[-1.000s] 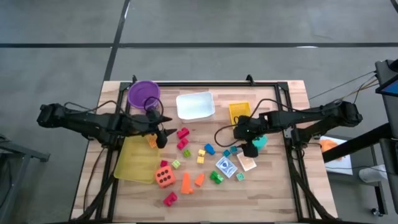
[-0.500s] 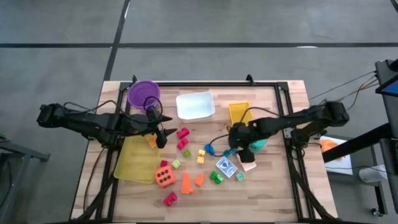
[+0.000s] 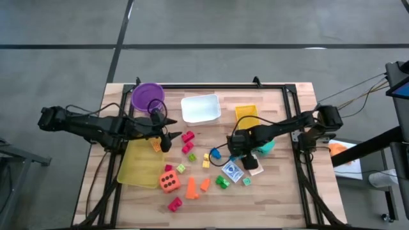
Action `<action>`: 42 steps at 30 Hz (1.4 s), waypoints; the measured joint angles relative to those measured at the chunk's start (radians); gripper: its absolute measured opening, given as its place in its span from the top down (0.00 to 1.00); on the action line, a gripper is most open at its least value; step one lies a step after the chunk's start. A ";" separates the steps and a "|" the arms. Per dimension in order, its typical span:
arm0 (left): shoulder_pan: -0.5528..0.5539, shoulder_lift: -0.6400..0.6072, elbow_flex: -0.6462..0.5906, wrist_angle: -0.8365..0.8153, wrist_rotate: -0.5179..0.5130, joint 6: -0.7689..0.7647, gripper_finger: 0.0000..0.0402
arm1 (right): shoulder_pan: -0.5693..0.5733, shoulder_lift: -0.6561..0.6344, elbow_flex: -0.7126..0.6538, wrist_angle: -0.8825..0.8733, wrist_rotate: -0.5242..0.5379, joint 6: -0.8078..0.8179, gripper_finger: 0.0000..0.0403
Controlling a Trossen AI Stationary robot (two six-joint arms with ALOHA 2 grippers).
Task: Pick & Place Toys
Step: Put the blue game piece into the light yellow bin
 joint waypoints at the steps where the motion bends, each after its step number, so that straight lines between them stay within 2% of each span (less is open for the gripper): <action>1: 0.000 0.000 0.000 -0.001 0.000 0.003 0.30 | 0.000 0.004 -0.002 0.000 0.018 -0.001 0.35; 4: 0.001 0.000 0.000 0.000 -0.003 0.007 0.30 | -0.001 0.012 -0.006 0.000 0.049 -0.001 0.35; 22: 0.001 0.001 0.000 -0.001 -0.003 0.013 0.30 | 0.000 0.045 -0.019 0.026 0.047 -0.009 0.35; 26: 0.001 0.001 0.000 -0.002 -0.003 0.012 0.30 | 0.000 0.033 -0.020 0.044 0.047 -0.009 0.44; 32: 0.001 0.001 0.000 0.000 -0.003 0.006 0.30 | 0.000 0.028 -0.026 0.049 0.046 -0.013 0.70; 42: 0.001 0.001 0.000 0.000 -0.003 0.002 0.30 | 0.000 0.018 -0.026 0.046 0.046 -0.006 0.70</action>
